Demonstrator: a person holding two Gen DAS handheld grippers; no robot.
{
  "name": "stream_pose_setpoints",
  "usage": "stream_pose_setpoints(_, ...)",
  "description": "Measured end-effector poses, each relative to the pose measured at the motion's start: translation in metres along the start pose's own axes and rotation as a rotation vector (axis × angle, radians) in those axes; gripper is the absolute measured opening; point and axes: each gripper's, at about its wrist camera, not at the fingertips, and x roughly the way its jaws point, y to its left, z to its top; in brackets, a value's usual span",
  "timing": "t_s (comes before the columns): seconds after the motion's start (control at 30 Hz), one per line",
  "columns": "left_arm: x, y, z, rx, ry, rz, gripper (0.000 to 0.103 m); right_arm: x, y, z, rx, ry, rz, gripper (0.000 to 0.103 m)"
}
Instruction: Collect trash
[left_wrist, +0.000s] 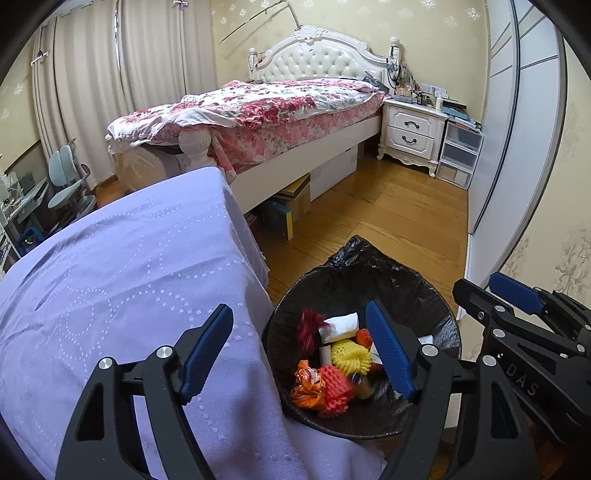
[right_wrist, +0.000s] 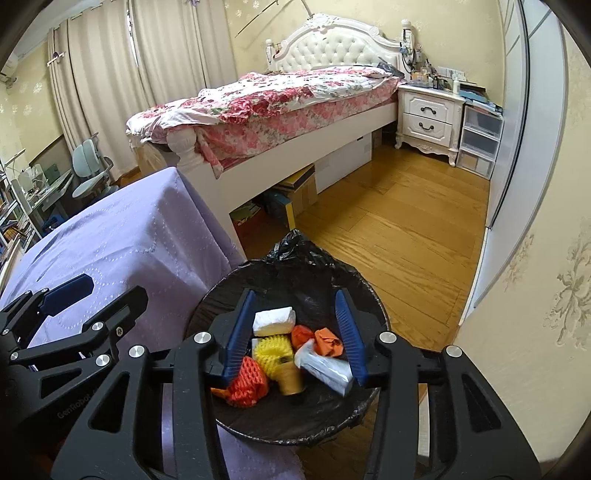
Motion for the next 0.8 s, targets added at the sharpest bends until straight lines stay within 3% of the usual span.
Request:
stream_pose_setpoints(0.1,-0.003,0.002,-0.001,-0.008,-0.001,0.013,0.078,-0.004,0.001,-0.001,-0.002,-0.012,-0.012,0.058)
stream_pose_setpoints(0.23,-0.007,0.005,-0.003,-0.016,-0.006,0.028,0.079,-0.007,0.001,0.000,-0.002,-0.013,-0.022,0.065)
stream_pose_setpoints(0.8,-0.049,0.025,-0.010,-0.072,-0.054,0.059,0.082,-0.044,0.021,-0.003,-0.051,-0.069,-0.039,0.079)
